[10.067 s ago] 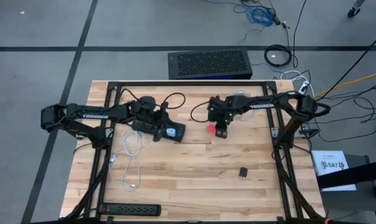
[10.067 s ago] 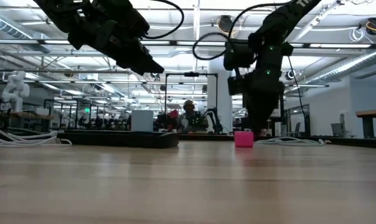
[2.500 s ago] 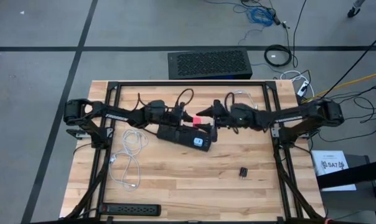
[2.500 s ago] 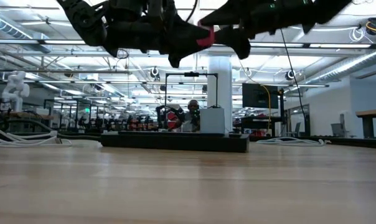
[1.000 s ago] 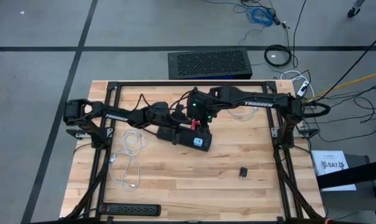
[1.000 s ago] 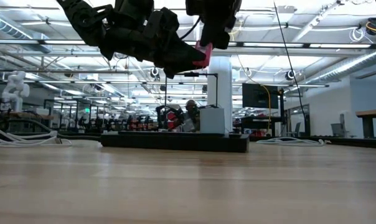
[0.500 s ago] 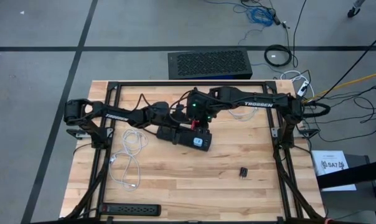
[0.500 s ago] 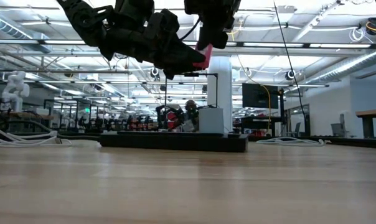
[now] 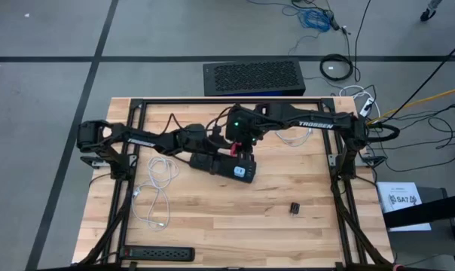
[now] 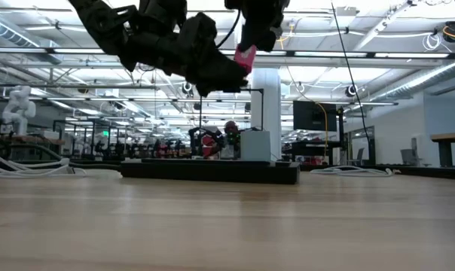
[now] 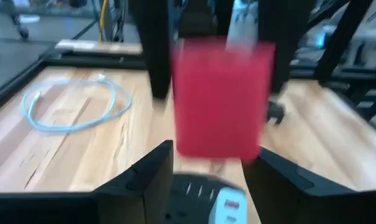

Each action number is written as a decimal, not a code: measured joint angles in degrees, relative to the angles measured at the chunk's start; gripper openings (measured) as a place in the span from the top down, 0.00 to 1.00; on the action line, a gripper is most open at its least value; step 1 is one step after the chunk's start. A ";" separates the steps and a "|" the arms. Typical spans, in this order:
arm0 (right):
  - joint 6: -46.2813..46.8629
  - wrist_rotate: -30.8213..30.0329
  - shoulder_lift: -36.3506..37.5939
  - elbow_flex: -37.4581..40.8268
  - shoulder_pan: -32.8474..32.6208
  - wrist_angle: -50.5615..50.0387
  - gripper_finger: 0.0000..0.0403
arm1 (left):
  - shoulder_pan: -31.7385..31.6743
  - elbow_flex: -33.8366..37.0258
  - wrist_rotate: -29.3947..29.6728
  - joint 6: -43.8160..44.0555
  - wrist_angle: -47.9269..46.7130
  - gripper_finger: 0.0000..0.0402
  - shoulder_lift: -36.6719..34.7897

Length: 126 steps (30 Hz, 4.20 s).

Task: Insert USB
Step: Insert the pink charger adapter into the top left black outlet extension

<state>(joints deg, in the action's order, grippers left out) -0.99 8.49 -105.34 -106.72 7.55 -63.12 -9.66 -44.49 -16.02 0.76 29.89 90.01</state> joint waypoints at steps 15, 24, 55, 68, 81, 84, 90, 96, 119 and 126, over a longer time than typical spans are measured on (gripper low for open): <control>1.76 -2.55 0.04 -2.55 0.63 -1.83 0.71 | -0.10 0.11 13.33 -10.23 -30.91 0.59 -12.74; 3.51 -2.32 0.04 3.29 1.44 4.90 0.71 | -0.16 2.19 26.79 -1.39 -54.64 0.94 -23.36; 8.42 -7.90 -16.50 6.05 0.55 20.97 0.71 | -0.75 21.69 24.07 23.06 -33.85 0.99 -16.63; 8.07 -8.15 -16.13 4.94 -0.07 14.98 0.71 | 0.38 21.58 24.34 24.91 -29.86 1.00 -12.13; 9.33 -7.11 -16.33 4.66 -0.92 14.92 0.71 | 0.43 21.60 23.92 25.72 -28.50 1.00 -12.08; 9.33 -7.24 -16.37 4.66 -0.90 15.21 0.71 | 0.43 21.60 23.85 25.72 -28.48 1.00 -12.08; 9.32 -7.21 -16.74 4.66 -0.92 15.09 0.71 | 0.43 21.60 23.79 25.70 -28.37 1.00 -12.06; 9.33 -7.13 -17.46 4.63 -0.92 15.17 0.71 | 0.43 21.64 23.73 25.66 -28.08 1.00 -12.04; 8.41 -7.53 -20.81 4.96 -1.15 17.48 0.71 | 1.52 21.69 24.84 25.57 -27.65 1.00 -12.00; 8.27 -9.71 -20.66 8.36 -1.36 20.20 0.71 | 1.54 21.69 24.97 25.44 -27.58 1.00 -12.00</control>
<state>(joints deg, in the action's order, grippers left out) 7.27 -1.22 -126.00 -98.35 6.20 -42.92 -8.12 -22.81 8.95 26.20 2.31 78.02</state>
